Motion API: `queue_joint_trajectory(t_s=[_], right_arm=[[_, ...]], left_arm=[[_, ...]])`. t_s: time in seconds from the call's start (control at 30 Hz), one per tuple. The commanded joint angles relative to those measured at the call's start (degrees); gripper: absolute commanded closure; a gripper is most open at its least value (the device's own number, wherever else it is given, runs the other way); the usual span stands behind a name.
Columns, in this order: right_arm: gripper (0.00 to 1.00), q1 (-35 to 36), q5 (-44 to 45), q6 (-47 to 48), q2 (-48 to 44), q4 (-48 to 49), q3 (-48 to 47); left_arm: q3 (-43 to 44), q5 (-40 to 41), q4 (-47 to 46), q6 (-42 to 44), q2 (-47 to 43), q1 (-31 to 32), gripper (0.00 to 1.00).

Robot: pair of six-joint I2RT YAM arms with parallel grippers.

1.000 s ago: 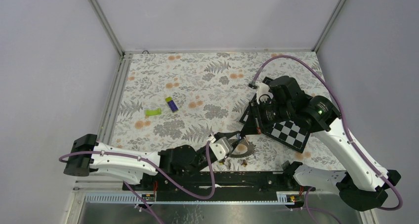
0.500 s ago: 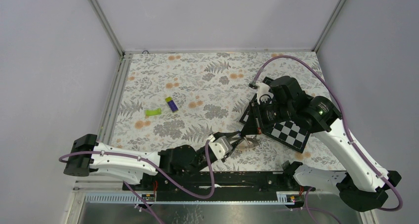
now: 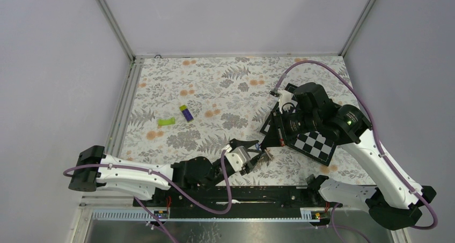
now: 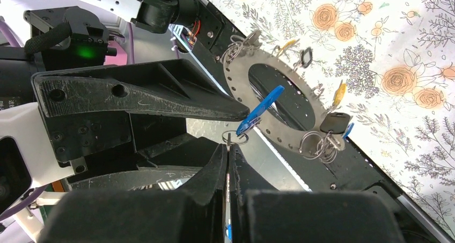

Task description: Remove the keys from the keyring

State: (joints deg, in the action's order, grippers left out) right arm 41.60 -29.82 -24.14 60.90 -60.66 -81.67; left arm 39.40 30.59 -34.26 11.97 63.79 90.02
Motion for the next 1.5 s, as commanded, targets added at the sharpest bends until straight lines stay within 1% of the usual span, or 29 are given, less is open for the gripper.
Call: queue_joint_trajectory(t_s=[0.0,0.07,0.13,0.17,0.2,0.3,0.37,0.57,0.73,0.77,0.8,0.83,0.93,1.03,1.13,1.17,1.23,1.37,1.47], right_arm=[[1.0,1.0,-9.5,-1.2,-1.3,0.1,-0.5],[1.0,0.9,-9.9,-1.5,-1.2,0.5,-0.3],[1.0,0.9,-10.6,-1.9,-1.4,0.9,0.0],[1.0,1.0,-10.9,-2.0,-1.4,1.1,0.1],[1.0,1.0,-11.0,-2.0,-1.4,1.2,0.2],[1.0,1.0,-11.2,-2.0,-1.4,1.1,0.4],[1.0,0.9,-11.5,-1.8,-1.5,1.0,0.7],[1.0,0.9,-10.8,-1.3,-1.5,0.8,0.6],[1.0,0.9,-7.9,-0.3,-2.2,0.8,1.2],[0.97,1.0,-7.5,-0.3,-2.6,1.1,1.4],[0.89,0.9,-7.2,-0.3,-2.8,1.3,1.7],[0.86,0.9,-7.2,-0.3,-3.0,1.6,1.9],[0.79,0.9,-7.2,-0.2,-3.3,1.8,1.8],[0.74,0.9,-6.9,0.0,-3.4,1.6,1.5],[0.65,0.9,-6.5,0.4,-3.6,1.0,1.5],[0.64,1.0,-6.3,0.6,-3.7,0.8,1.6],[0.64,0.9,-6.1,0.5,-4.1,0.7,1.8],[0.72,1.0,-6.2,0.1,-4.7,1.3,2.7],[0.72,1.0,-3.7,-0.4,-4.8,0.9,3.1]], left_arm=[[0.7,3.9,-4.0,0.4,-1.0,-1.9,0.56],[0.7,3.7,-4.3,0.5,-0.9,-2.0,0.58],[0.8,3.4,-4.4,0.5,-0.6,-2.0,0.64],[0.9,3.4,-4.4,0.5,-0.5,-2.0,0.69],[1.0,3.2,-4.3,0.6,-0.4,-2.1,0.76],[1.1,3.1,-4.5,0.8,-0.2,-2.2,0.89],[1.2,3.1,-4.6,0.9,0.0,-2.2,0.99],[1.4,2.7,-4.6,1.1,0.0,-2.3,1.0],[1.4,2.3,-3.7,0.8,-1.0,-2.3,1.0],[1.4,2.2,-3.6,0.8,-1.3,-2.3,1.0],[1.3,2.2,-3.4,0.8,-1.4,-2.2,1.0],[1.2,2.1,-3.2,0.7,-1.6,-2.3,1.0],[1.1,2.0,-2.9,0.5,-2.0,-2.3,1.0],[0.9,2.0,-2.8,0.4,-2.1,-2.2,1.0],[0.9,2.0,-2.7,0.3,-2.3,-2.2,1.0],[0.9,2.0,-2.6,0.3,-2.4,-2.3,1.0],[0.8,2.1,-2.4,0.2,-2.5,-2.3,1.0],[0.6,2.1,-2.4,0.0,-2.8,-2.2,1.0],[0.5,2.8,-2.1,-0.3,-2.6,-2.2,1.0]])
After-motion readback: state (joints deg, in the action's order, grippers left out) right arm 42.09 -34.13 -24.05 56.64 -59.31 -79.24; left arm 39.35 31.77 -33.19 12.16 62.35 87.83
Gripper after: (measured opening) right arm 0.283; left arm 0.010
